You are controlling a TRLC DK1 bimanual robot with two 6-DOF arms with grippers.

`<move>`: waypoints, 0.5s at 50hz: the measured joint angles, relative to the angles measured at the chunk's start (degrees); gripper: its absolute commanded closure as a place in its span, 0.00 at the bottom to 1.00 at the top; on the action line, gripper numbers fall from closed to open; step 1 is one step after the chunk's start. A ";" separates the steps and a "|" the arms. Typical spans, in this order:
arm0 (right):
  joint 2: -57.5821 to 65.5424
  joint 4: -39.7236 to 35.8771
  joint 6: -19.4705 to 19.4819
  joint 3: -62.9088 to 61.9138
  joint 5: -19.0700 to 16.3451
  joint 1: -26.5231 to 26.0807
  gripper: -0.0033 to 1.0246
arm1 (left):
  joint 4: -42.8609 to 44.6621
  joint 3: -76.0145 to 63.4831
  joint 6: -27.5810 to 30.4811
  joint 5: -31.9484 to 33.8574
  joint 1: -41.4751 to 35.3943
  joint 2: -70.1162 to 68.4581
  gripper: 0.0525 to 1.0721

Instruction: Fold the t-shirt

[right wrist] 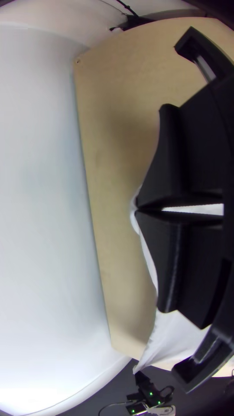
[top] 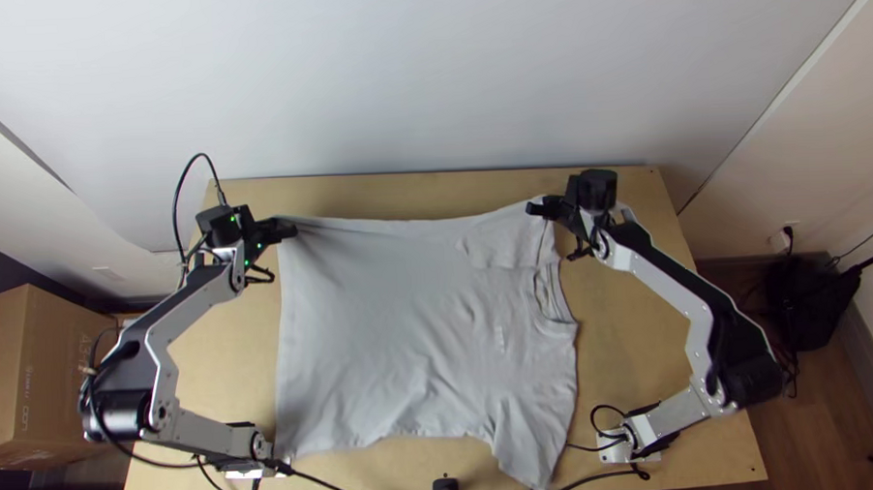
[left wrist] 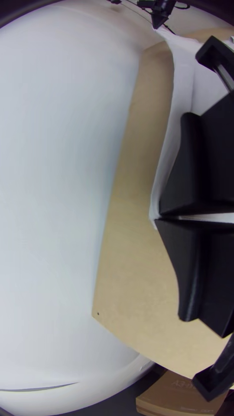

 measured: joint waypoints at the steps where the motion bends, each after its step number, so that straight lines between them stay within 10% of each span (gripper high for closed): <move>1: 1.55 -0.24 -0.02 1.60 0.02 0.00 0.97 | 0.02 1.05 -0.02 0.02 0.02 1.16 0.98; 25: 29.73 -16.13 -0.37 40.09 0.02 -2.21 0.97 | -8.04 28.55 -1.07 0.39 -0.76 22.73 0.98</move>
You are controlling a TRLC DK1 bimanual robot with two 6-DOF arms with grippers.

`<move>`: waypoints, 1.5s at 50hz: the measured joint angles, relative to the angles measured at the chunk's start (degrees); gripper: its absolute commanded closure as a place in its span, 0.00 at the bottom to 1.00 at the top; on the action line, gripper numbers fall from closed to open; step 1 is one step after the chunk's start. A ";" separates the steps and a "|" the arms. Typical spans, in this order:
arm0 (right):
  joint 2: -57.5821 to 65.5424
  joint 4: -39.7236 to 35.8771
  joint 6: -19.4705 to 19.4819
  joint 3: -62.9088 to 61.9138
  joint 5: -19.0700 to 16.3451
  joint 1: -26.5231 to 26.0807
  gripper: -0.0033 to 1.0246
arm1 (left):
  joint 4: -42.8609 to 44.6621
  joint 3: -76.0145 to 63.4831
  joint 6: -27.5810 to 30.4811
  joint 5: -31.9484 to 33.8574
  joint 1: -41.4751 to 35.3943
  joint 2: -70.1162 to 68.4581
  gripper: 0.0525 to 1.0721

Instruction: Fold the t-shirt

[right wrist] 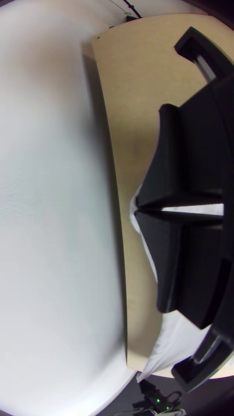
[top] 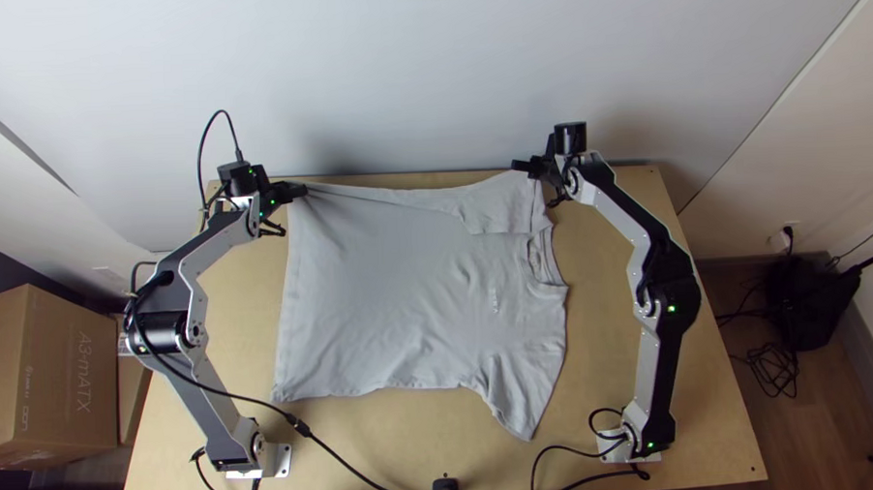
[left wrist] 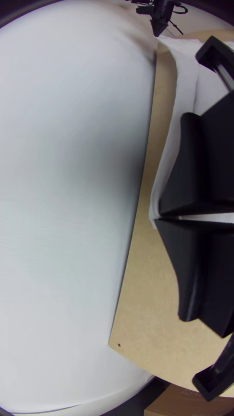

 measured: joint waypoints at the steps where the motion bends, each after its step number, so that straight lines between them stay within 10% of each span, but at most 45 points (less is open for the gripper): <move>1: 0.79 -1.20 0.00 1.64 -0.02 -0.02 0.97 | -1.18 1.20 -0.02 0.00 0.00 0.46 0.98; 29: 9.20 -16.46 0.46 19.71 -0.02 -0.55 0.97 | -20.13 14.12 -0.92 0.55 0.26 4.50 0.98; 75: -6.51 -23.26 1.07 -4.44 -0.59 0.31 0.97 | -10.93 -13.68 -0.72 1.49 0.81 -11.41 0.98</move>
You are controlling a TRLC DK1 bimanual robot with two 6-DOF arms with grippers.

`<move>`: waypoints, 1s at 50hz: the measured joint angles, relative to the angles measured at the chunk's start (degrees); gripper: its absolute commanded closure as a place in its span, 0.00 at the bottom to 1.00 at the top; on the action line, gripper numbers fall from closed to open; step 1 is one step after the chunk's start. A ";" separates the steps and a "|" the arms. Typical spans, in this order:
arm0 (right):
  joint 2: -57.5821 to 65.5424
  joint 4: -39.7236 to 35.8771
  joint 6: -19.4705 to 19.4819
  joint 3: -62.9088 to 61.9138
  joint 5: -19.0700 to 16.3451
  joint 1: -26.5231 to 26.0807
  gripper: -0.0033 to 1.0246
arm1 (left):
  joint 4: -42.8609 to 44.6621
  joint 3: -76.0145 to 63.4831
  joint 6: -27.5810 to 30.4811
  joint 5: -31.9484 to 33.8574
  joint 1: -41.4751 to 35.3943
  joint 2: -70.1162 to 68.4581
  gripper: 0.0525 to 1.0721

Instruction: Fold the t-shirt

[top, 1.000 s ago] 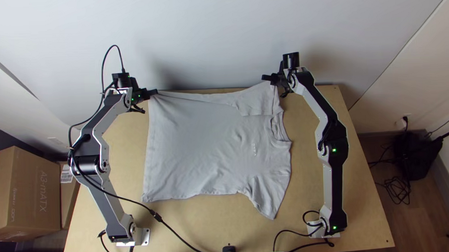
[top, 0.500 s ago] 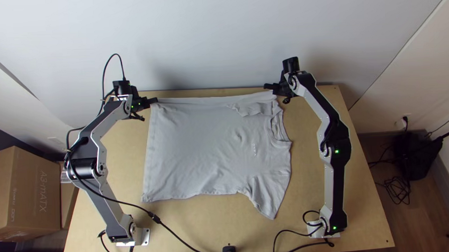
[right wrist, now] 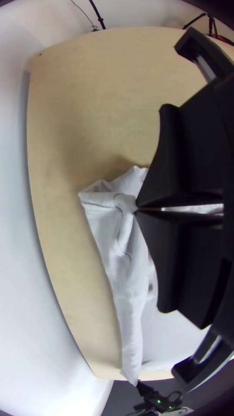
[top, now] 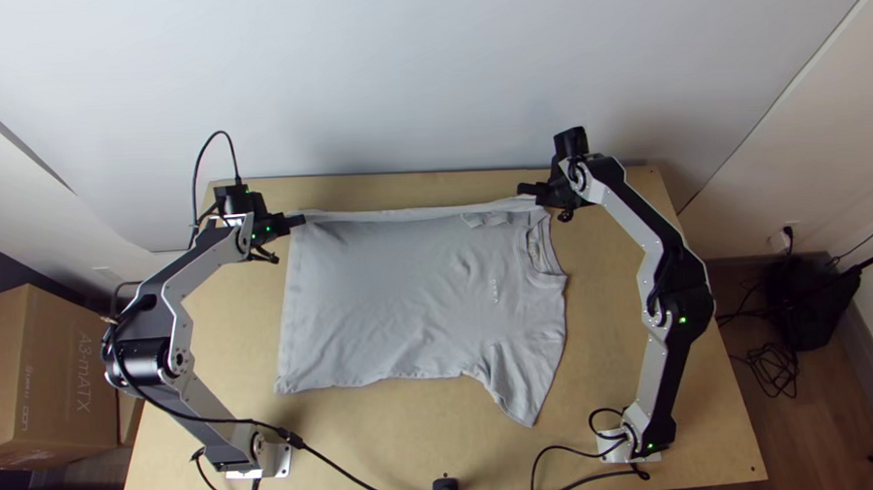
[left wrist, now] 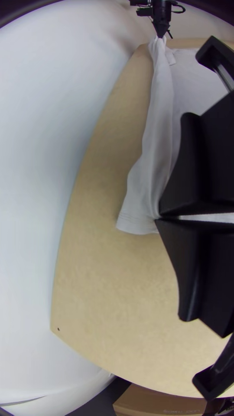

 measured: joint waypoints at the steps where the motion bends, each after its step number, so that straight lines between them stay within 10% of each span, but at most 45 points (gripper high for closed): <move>1: -0.70 0.26 0.00 -1.03 -0.07 0.00 0.97 | 0.35 -0.81 0.13 0.00 0.02 -0.48 0.98; 29: -11.80 7.43 0.00 -23.78 -0.11 1.77 0.97 | 8.09 -14.84 0.96 0.17 0.66 -5.64 0.96; 38: -13.00 7.54 0.52 -26.56 -0.11 1.66 0.45 | 7.93 -17.00 0.96 0.04 0.72 -7.28 0.23; 50: -23.41 5.92 2.36 -30.16 -0.52 -0.42 0.29 | 2.36 -18.14 0.94 0.42 2.21 -14.62 0.09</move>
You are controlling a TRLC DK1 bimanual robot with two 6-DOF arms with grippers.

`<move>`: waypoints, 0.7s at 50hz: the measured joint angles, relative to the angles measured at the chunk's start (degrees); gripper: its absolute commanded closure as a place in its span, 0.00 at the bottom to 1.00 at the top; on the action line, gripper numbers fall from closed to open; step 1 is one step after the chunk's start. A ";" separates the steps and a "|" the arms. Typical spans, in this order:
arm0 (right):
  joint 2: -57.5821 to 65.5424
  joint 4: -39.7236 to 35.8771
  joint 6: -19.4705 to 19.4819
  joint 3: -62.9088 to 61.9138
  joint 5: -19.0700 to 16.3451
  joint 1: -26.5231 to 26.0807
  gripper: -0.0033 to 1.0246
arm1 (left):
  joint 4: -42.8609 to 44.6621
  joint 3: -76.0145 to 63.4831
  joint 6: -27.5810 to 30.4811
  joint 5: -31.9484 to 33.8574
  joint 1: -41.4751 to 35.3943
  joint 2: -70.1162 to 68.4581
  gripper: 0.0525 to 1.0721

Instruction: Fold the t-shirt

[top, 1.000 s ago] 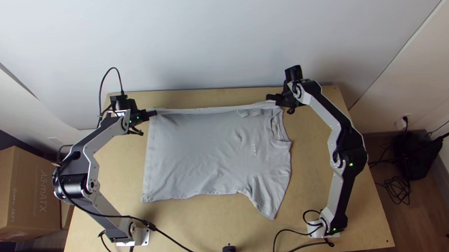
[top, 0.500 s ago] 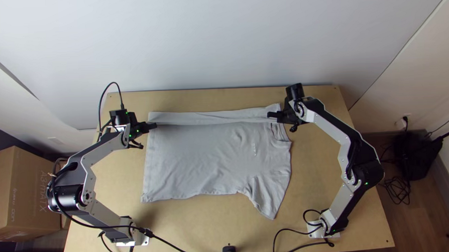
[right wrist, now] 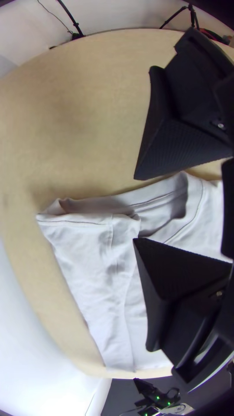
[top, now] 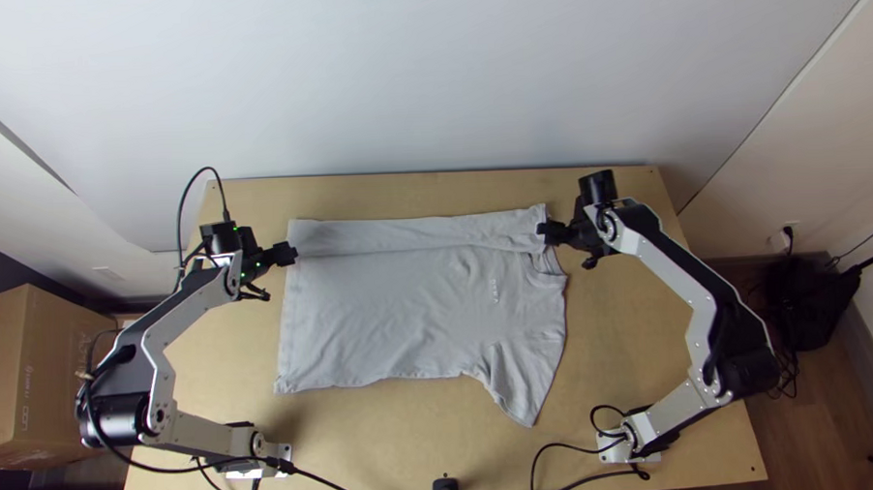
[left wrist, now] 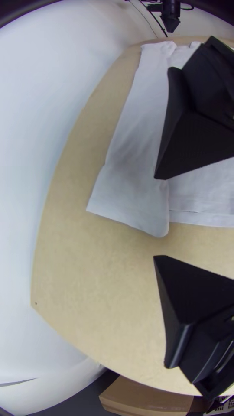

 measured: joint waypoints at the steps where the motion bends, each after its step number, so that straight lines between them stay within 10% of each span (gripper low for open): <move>1: -1.25 -0.11 0.00 -0.28 0.00 -0.09 0.29 | -0.37 0.00 0.00 0.04 0.20 -0.63 0.09; 10: -11.13 -2.60 -0.04 -1.51 -0.02 -0.09 0.29 | -5.79 0.00 0.02 2.21 2.64 -7.56 0.09; 16: -15.78 -10.88 0.72 -1.84 -0.28 -0.37 0.04 | -9.51 0.00 0.26 3.19 3.93 -13.00 0.09; 35: -22.95 -28.76 3.50 -18.14 -4.90 7.80 0.18 | -20.92 0.72 2.21 3.26 4.24 -26.91 0.09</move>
